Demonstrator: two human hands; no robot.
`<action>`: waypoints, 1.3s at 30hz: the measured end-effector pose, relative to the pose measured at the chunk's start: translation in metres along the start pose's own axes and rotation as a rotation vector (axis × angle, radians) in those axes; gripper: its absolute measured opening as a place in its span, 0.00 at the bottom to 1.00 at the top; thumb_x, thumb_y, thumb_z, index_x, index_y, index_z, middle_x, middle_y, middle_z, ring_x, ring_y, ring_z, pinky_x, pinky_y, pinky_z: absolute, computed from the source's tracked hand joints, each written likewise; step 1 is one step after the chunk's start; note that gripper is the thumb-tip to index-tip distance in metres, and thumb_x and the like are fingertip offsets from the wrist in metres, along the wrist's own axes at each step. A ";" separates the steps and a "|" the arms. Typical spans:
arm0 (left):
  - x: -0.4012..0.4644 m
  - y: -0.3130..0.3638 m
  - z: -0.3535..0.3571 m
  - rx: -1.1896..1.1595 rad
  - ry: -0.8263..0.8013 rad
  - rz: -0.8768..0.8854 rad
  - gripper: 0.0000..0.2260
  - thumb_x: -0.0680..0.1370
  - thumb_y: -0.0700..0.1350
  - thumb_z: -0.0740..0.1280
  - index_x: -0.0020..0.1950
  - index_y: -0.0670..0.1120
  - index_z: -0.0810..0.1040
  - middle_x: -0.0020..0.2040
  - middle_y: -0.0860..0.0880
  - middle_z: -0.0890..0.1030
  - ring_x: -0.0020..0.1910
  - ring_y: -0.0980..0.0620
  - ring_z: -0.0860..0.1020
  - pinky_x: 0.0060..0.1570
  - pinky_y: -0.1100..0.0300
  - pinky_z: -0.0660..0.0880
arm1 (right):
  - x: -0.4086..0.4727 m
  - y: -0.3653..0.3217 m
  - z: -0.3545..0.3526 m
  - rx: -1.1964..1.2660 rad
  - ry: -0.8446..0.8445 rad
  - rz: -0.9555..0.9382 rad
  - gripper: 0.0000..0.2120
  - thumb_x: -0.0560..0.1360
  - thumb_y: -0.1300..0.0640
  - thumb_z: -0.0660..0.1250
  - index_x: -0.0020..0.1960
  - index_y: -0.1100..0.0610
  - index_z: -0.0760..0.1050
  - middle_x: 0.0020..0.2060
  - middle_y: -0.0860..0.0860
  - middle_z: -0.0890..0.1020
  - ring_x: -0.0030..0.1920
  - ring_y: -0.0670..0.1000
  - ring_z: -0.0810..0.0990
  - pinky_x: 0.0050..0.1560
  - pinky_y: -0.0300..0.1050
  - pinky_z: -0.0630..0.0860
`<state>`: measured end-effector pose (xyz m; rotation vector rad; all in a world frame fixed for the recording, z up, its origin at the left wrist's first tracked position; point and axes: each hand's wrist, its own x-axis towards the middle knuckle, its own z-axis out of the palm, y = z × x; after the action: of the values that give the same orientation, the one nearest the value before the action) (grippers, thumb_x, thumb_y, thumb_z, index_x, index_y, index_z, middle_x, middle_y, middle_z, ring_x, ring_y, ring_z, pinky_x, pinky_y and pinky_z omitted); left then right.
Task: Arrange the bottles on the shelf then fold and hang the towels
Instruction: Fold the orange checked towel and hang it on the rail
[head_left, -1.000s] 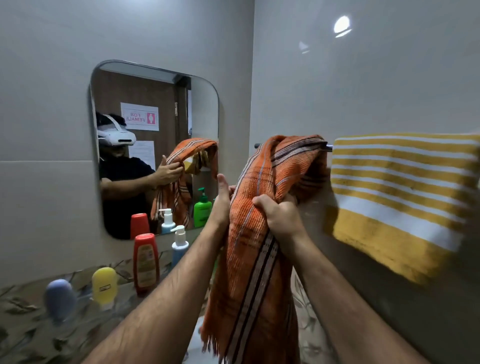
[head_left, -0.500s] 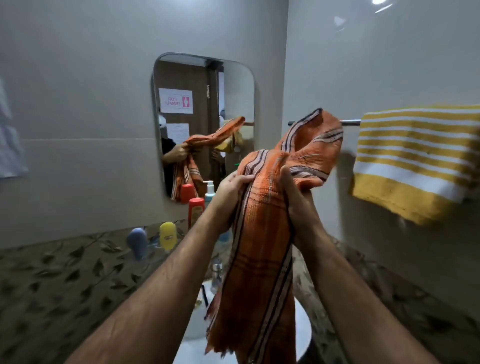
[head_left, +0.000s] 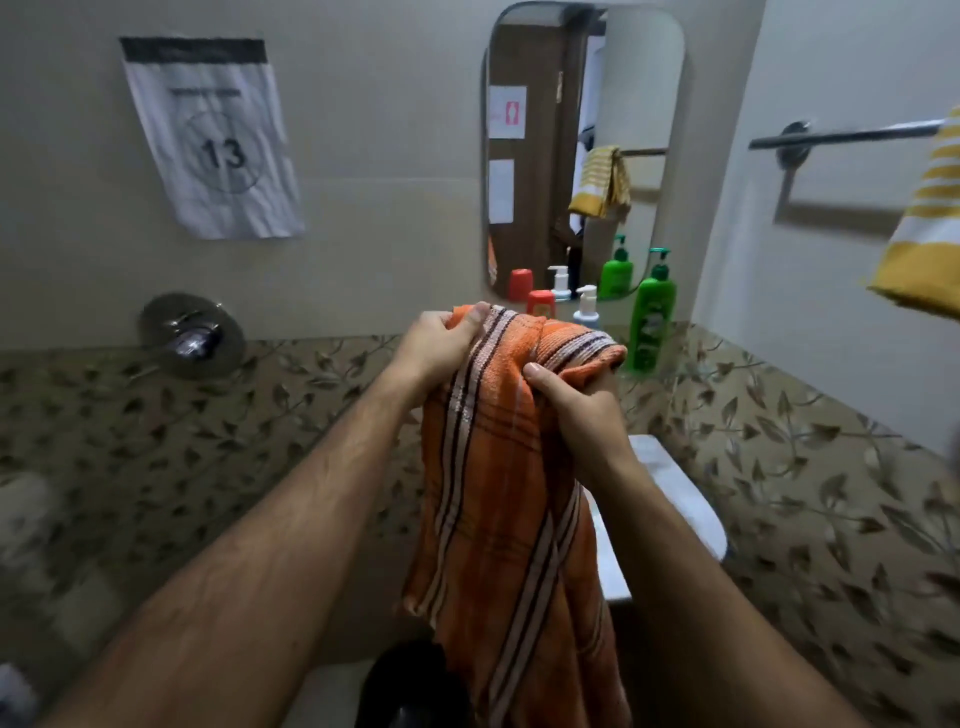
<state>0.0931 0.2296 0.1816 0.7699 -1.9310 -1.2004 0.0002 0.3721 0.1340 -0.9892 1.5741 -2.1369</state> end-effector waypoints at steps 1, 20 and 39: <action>-0.006 -0.005 -0.008 0.042 0.035 0.002 0.20 0.79 0.58 0.65 0.41 0.41 0.81 0.41 0.47 0.84 0.41 0.50 0.81 0.45 0.57 0.76 | -0.006 0.008 0.004 -0.007 -0.017 0.016 0.23 0.64 0.48 0.76 0.57 0.54 0.80 0.54 0.51 0.85 0.56 0.53 0.83 0.63 0.57 0.77; -0.061 0.004 -0.056 0.360 -0.568 -0.067 0.17 0.73 0.62 0.69 0.47 0.49 0.83 0.41 0.51 0.84 0.40 0.54 0.81 0.41 0.57 0.76 | -0.008 -0.024 -0.004 -0.874 -0.430 -0.079 0.23 0.65 0.31 0.71 0.39 0.51 0.79 0.29 0.47 0.83 0.30 0.45 0.82 0.30 0.42 0.77; -0.073 -0.101 0.013 -0.164 -0.304 -0.160 0.18 0.71 0.51 0.75 0.55 0.42 0.80 0.46 0.45 0.83 0.41 0.48 0.82 0.38 0.58 0.79 | 0.048 0.036 -0.033 -0.067 -0.905 -0.002 0.04 0.75 0.57 0.71 0.43 0.55 0.77 0.39 0.56 0.81 0.40 0.53 0.81 0.44 0.46 0.80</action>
<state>0.1341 0.2543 0.0659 0.6965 -2.0066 -1.6310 -0.0621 0.3538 0.1122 -1.6481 1.1565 -1.2894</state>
